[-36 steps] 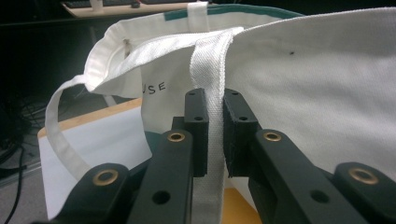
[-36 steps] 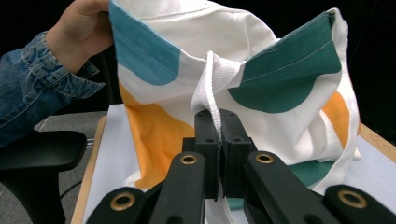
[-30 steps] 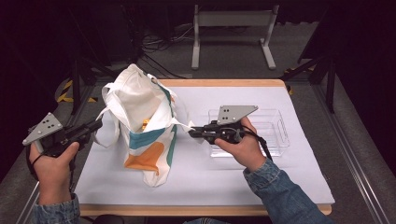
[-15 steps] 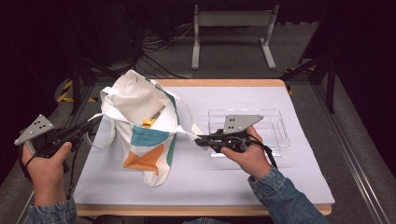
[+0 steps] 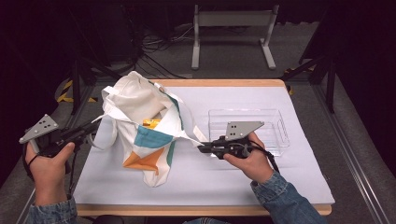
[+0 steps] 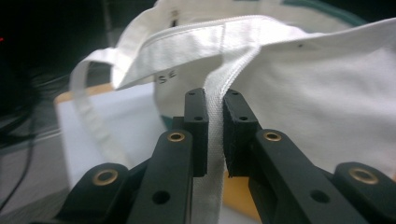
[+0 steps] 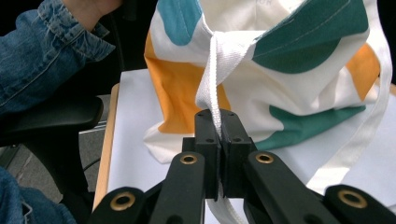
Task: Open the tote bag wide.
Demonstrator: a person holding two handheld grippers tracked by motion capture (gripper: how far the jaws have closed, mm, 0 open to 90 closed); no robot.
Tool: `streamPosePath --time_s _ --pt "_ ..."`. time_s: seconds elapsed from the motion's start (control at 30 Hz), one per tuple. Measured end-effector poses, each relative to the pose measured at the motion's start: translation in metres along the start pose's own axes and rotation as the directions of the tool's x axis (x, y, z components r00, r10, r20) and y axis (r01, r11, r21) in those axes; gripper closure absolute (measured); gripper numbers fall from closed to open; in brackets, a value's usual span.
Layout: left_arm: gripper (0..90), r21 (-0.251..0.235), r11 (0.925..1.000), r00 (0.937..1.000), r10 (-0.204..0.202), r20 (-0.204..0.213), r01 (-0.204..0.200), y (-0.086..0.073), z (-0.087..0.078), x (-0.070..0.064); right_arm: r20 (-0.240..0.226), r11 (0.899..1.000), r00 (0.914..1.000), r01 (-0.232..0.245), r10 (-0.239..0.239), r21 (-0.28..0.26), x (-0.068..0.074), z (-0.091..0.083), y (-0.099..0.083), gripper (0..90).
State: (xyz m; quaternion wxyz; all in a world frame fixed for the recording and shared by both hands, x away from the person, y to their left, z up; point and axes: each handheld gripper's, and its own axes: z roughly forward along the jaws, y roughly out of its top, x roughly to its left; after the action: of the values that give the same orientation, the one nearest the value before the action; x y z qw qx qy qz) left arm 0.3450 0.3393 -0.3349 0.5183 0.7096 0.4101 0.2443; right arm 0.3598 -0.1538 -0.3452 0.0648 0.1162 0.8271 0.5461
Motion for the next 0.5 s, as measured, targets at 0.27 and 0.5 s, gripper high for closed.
streamPosePath --time_s 0.27,0.5 --pt "82.1 0.015 0.9999 0.9998 -0.005 0.020 0.004 -0.001 0.003 -0.001 -0.027 0.997 0.9989 -0.035 0.037 0.063 0.003 0.009 -0.022 87.7" --pt "82.1 0.027 0.9996 0.9987 -0.006 0.051 0.004 -0.002 0.005 -0.001 -0.033 0.994 0.9977 -0.056 0.059 0.098 0.003 0.012 -0.035 87.7"
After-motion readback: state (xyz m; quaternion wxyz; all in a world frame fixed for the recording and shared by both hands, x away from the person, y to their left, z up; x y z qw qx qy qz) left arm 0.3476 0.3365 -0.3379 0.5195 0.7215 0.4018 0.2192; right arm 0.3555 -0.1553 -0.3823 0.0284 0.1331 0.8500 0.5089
